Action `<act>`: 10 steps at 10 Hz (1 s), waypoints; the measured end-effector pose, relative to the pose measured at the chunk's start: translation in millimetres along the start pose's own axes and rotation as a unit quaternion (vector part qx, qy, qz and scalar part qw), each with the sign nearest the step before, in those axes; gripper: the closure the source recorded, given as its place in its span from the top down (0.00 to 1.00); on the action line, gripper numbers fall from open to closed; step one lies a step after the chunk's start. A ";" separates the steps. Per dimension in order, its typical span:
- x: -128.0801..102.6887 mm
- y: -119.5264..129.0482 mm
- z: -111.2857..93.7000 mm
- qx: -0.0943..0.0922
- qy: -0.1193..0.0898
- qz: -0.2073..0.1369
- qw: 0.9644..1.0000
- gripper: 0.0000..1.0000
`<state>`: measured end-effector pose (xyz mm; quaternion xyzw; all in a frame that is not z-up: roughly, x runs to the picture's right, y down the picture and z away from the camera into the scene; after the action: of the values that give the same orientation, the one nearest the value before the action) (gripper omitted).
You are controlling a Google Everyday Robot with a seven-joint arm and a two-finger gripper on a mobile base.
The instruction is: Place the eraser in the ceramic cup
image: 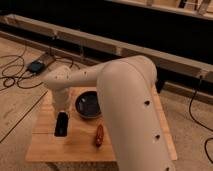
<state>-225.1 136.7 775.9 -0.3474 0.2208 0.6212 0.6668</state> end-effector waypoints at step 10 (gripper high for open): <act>-126.2 -172.9 -139.9 0.011 -0.177 0.130 0.976 0.00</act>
<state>-52.6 -49.5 807.7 -0.1927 0.1497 0.7515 0.6130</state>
